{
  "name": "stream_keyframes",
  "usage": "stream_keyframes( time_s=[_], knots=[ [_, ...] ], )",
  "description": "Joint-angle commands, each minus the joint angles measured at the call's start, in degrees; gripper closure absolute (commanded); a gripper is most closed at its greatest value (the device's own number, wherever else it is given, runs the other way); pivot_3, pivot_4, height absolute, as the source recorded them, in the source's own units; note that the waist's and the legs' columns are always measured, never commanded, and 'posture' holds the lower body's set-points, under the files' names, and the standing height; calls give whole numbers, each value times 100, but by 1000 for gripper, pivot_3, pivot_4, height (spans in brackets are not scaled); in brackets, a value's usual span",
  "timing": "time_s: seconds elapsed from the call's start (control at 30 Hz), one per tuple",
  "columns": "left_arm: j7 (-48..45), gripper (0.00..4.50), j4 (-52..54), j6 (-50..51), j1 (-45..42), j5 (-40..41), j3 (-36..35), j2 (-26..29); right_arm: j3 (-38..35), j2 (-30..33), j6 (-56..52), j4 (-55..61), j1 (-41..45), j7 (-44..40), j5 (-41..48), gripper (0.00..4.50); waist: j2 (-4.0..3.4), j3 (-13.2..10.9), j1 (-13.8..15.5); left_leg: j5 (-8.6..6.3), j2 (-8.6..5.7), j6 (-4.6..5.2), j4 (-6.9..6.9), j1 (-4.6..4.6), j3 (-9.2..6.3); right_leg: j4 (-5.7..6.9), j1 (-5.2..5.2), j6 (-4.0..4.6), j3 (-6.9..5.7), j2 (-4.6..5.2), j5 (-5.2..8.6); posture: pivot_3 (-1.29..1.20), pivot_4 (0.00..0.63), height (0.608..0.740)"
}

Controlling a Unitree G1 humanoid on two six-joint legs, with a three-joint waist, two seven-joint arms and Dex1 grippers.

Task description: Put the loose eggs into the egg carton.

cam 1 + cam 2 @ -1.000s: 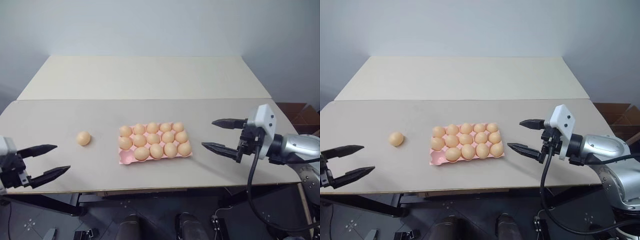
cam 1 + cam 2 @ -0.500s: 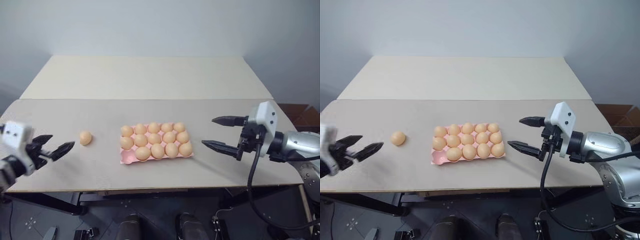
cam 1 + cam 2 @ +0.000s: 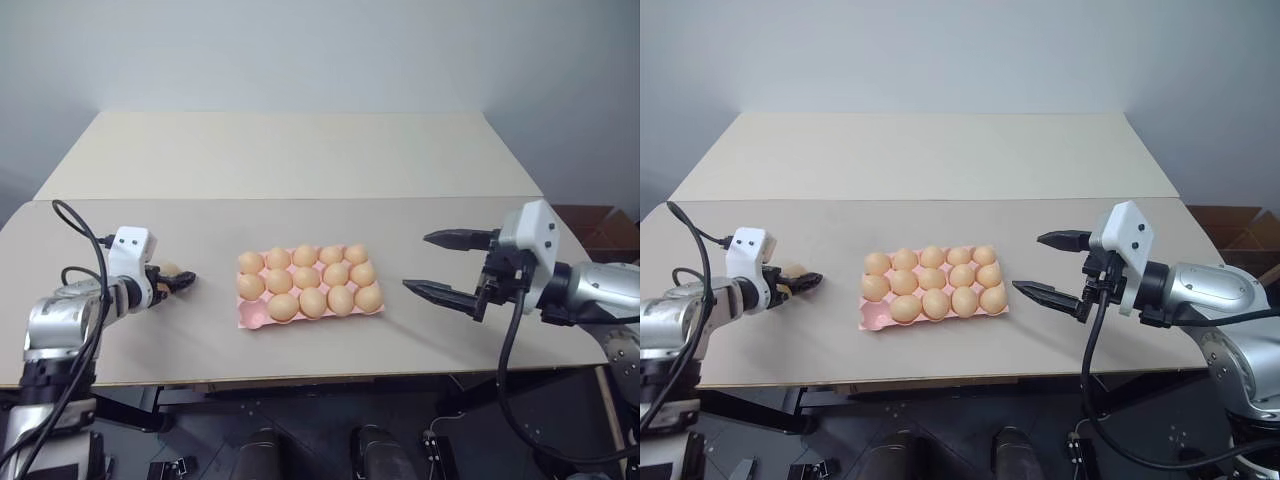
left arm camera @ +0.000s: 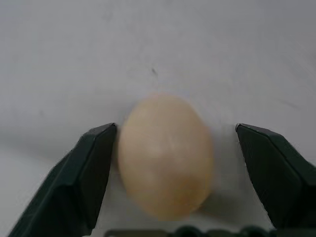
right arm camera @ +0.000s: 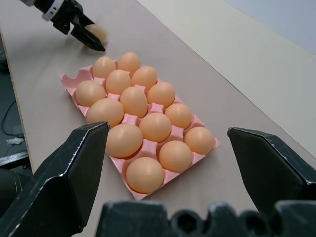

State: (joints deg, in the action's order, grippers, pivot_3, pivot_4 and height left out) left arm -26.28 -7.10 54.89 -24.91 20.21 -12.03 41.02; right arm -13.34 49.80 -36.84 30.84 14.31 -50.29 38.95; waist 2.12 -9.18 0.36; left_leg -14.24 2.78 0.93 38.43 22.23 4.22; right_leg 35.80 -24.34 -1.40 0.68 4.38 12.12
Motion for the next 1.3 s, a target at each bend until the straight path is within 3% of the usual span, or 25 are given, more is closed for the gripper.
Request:
stream_keyframes(
  time_s=[0.03, 0.17, 0.27, 0.4, 0.57, 0.7, 0.77, 1.0, 1.27, 1.3],
  knots=[
    [-115, 1588, -193, -101, -153, -44, 74, -33, -346, 54, -30, 242, -74, 116, 164, 0, 0, 0, 8, 0, 0, 0, 0, -1, -1, 0, 1, 0, 0, 0, 0, 0, 150, 740],
    [-455, 2706, 29, -129, -160, 35, 65, 143, -462, 61, -101, 344, -137, 234, 277, 0, 0, 0, 33, 0, -2, 0, 2, 3, -1, -2, 1, 0, -2, 4, 0, 0, 150, 740],
    [-1119, 2706, 633, -235, 136, 213, 68, 568, -516, 76, -124, 378, -170, 317, 325, 0, 4, -2, 15, 0, 0, 0, 4, 11, -2, -5, -3, -1, -2, 3, -1, 0, 150, 740],
    [-2700, 2706, 1445, -1472, 685, 433, 160, 1208, -506, 85, -109, 396, -203, 376, 334, 0, 4, -2, -30, -1, 4, -1, -2, 11, 5, -6, -11, 3, 3, 4, 1, 0, 150, 740],
    [-4227, 2706, 1806, -2137, 357, 858, 676, 1313, -431, 51, -83, 405, -181, 460, 315, 0, 1, 0, 55, 0, 4, -1, 2, 6, 5, -2, -5, 53, -2, 6, 29, 0, 150, 740],
    [-4516, 2706, 1565, -2385, -133, 410, 1469, 1184, -446, 31, -70, 467, -229, 549, 337, 0, 2, -1, 40, 0, 0, -1, 6, 11, 6, -6, -3, 48, 0, 3, 28, 0, 150, 740],
    [-4567, 2706, 1297, -2562, -287, 156, 1771, 1108, -477, 25, -75, 506, -256, 593, 359, 0, 1, -1, 28, -1, -2, 1, 6, 13, 6, -7, -4, 4, 2, 2, 4, 0, 150, 740],
    [-4920, 2706, 957, -2961, -398, -189, 2230, 980, -530, 20, -80, 633, -371, 746, 388, 0, 2, -1, -19, -2, 1, 3, 7, 13, 1, -4, -6, -8, 2, -4, 8, 0, 150, 740],
    [-4895, 166, 979, -2813, -515, 6, 1807, 948, -535, 26, -100, 645, -331, 840, 458, 0, 2, -1, 5, -2, 2, 4, 14, 17, -2, -4, -5, -23, 0, -3, 16, 0, 150, 740],
    [-4861, 24, 998, -2713, -521, 64, 1673, 1018, -512, 33, -83, 616, -314, 820, 450, 0, 2, -1, -2, -2, 2, 4, 14, 17, -2, -4, -5, -23, 0, -3, 16, 0, 150, 740]
  ],
)
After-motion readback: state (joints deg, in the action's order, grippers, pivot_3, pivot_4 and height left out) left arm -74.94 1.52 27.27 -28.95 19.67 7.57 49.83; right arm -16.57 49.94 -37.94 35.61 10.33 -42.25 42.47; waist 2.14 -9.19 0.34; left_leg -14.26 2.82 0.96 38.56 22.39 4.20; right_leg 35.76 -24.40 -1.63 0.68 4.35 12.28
